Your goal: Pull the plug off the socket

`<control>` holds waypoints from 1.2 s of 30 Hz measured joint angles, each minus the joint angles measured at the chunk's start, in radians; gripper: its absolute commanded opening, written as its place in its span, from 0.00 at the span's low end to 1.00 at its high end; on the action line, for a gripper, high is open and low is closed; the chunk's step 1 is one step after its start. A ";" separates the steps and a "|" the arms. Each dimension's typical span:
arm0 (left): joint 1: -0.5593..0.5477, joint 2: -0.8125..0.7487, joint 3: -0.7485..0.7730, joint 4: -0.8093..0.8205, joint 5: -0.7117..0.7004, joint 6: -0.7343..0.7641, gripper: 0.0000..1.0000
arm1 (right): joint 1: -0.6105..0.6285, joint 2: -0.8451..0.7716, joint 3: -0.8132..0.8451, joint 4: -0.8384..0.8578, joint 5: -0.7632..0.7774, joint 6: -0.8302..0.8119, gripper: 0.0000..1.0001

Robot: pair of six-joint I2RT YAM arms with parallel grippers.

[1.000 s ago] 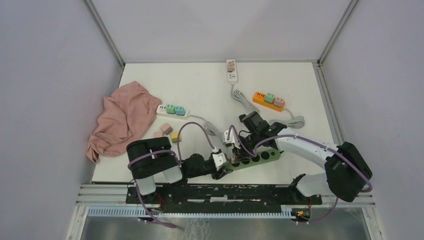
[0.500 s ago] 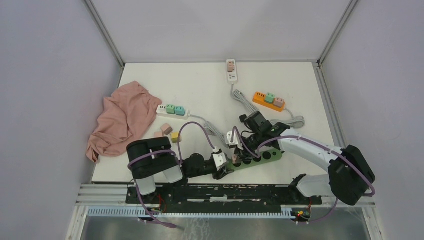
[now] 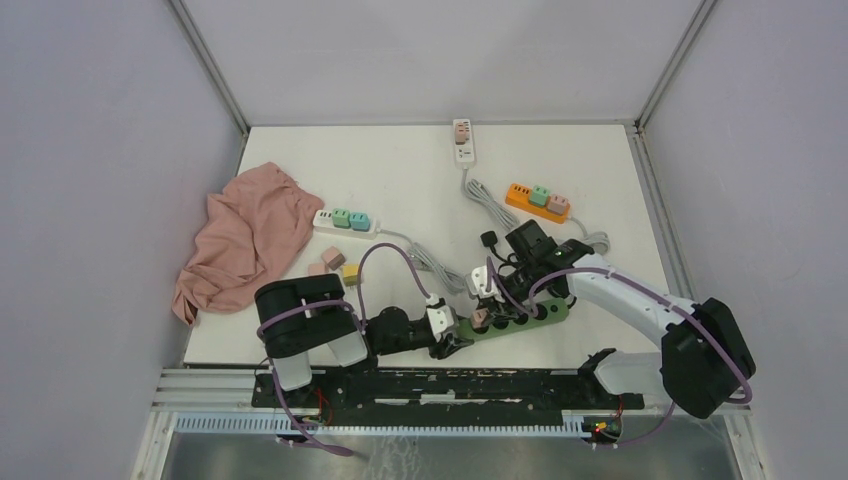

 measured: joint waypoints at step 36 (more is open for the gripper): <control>0.011 0.039 0.003 0.029 0.024 -0.023 0.03 | -0.017 0.023 0.001 0.106 0.014 0.283 0.00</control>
